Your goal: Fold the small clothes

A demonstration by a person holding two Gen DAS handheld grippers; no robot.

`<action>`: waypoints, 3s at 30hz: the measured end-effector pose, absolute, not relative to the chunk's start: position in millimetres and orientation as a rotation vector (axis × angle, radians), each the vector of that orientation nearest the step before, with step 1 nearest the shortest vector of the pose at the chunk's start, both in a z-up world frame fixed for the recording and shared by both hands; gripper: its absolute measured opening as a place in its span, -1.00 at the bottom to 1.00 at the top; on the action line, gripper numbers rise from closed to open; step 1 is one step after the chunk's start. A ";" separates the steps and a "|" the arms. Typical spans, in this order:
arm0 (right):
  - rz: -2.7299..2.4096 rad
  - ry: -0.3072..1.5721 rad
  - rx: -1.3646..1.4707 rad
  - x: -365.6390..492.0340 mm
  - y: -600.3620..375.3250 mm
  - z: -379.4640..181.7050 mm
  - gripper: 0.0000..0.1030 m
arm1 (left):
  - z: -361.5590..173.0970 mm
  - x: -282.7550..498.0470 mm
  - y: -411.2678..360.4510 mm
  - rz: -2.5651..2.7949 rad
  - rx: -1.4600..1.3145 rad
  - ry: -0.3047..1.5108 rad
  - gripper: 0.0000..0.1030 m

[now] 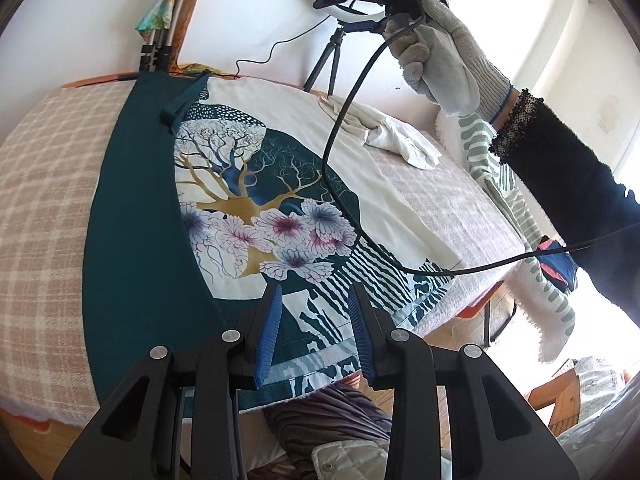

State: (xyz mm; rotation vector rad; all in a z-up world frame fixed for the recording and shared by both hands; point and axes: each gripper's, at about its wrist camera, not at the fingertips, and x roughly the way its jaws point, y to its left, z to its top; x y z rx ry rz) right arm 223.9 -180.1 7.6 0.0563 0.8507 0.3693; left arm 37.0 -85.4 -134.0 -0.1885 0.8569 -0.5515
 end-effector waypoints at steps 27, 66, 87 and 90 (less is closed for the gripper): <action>0.154 0.854 0.237 73.0 -451.0 -3.0 0.50 | -146.8 33.5 -284.4 -0.839 0.241 0.798 -0.37; 0.401 1.151 0.416 197.6 -361.7 -147.0 0.26 | -149.4 59.9 -252.1 -0.691 -0.120 0.885 -0.94; 0.218 1.174 0.233 234.6 -310.7 -142.7 -0.86 | -149.7 58.5 -213.3 -0.644 -0.226 0.857 -0.95; 0.240 1.137 0.195 235.9 -293.3 -121.5 -0.87 | -150.0 54.3 -203.2 -0.637 -0.241 0.853 -0.95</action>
